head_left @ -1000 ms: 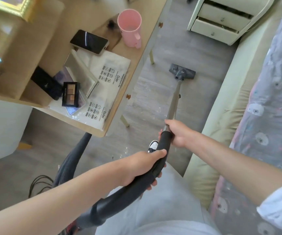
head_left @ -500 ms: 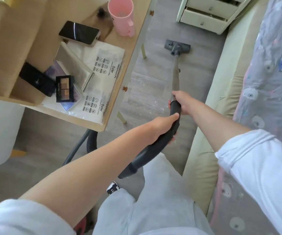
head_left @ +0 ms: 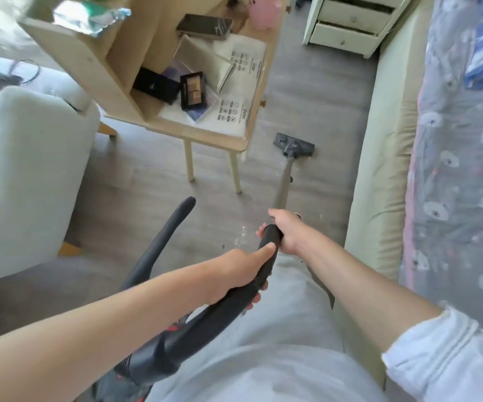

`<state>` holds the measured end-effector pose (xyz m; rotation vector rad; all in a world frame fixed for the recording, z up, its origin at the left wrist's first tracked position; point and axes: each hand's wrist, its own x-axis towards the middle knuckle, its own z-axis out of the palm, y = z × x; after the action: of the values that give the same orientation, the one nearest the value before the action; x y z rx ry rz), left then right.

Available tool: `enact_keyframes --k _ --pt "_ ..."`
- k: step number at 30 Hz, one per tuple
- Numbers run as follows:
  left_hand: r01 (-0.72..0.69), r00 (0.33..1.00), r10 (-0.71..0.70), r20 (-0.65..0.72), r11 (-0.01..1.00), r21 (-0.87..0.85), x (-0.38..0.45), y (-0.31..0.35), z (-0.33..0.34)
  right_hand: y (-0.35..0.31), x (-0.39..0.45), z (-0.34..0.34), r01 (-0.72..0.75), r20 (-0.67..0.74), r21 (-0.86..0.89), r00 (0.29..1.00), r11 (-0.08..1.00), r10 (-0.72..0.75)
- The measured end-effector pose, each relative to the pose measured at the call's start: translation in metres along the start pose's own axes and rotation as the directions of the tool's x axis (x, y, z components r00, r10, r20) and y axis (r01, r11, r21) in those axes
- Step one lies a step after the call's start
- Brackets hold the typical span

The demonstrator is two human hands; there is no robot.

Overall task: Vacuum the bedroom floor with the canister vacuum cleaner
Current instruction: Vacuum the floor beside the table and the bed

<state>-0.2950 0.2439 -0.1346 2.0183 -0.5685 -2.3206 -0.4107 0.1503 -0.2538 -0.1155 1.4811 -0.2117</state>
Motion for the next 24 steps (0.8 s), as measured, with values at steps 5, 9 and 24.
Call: enact_keyframes --k 5,9,24 --pt "0.020 0.990 -0.017 0.143 1.000 -0.021 -0.037 -0.052 0.022 0.062 -0.039 -0.010 -0.061 0.001 0.114 0.998 0.992 0.062" --pt "0.054 0.985 -0.044 0.167 0.997 -0.052 -0.029 -0.069 0.044 0.073 -0.037 -0.030 -0.084 -0.014 0.060 0.996 0.995 0.085" --pt "-0.065 0.998 0.065 -0.006 0.991 -0.118 0.128 0.072 0.092 -0.083 0.083 -0.104 0.150 -0.111 -0.029 0.982 0.988 -0.152"
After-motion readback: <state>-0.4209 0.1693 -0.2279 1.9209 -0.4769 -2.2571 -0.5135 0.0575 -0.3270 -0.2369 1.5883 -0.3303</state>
